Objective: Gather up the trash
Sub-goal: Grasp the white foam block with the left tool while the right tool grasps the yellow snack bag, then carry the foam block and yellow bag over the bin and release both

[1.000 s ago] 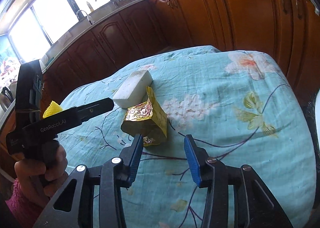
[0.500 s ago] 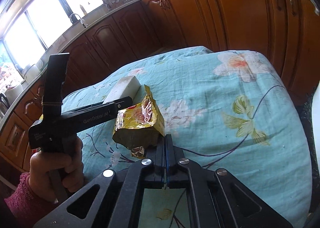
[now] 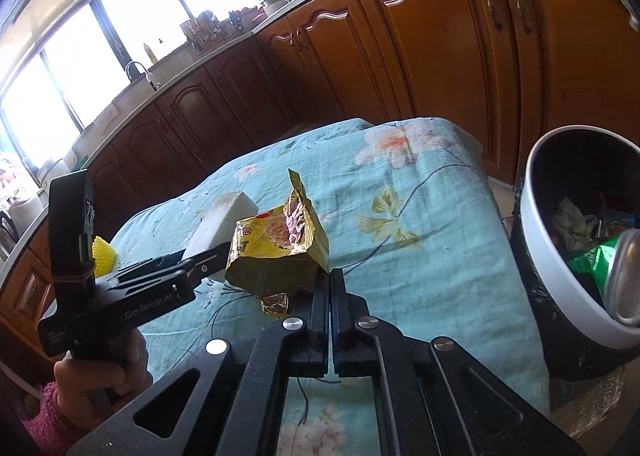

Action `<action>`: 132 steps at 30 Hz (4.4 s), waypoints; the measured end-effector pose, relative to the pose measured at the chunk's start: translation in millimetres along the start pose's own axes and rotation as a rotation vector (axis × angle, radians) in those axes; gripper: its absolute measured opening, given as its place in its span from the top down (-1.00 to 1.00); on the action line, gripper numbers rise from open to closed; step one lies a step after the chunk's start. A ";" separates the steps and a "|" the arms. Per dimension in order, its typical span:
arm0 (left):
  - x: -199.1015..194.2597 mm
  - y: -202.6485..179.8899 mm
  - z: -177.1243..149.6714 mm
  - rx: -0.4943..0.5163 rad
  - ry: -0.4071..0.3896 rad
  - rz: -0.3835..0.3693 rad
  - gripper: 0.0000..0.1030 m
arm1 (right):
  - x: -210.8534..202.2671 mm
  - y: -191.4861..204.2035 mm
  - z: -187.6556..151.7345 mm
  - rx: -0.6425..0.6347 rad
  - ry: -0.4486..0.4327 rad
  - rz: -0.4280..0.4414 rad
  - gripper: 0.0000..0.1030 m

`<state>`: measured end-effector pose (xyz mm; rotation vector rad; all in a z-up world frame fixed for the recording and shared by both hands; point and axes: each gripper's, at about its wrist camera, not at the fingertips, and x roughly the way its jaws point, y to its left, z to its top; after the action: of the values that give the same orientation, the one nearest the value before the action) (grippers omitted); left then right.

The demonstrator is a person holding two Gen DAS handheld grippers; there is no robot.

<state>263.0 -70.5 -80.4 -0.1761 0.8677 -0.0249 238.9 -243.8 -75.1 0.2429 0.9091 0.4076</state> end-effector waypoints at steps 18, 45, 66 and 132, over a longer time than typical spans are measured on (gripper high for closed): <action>-59.5 -77.3 -20.4 0.150 -0.037 -0.087 0.08 | -81.2 -51.9 -11.0 0.067 -0.122 -0.092 0.99; -38.6 -149.2 -9.4 0.271 -0.005 -0.151 0.08 | -137.2 -133.1 -30.7 0.189 -0.196 -0.202 0.99; 11.8 -203.8 38.6 0.373 0.037 -0.157 0.08 | -138.1 -167.1 -1.1 0.187 -0.192 -0.279 0.99; 57.4 -250.8 68.5 0.403 0.131 -0.156 -0.37 | -104.8 -203.6 32.5 0.202 -0.110 -0.303 0.34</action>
<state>364.8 -313.2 -39.3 0.1381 0.9597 -0.3576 256.5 -473.7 -56.9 0.3041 0.8631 0.0212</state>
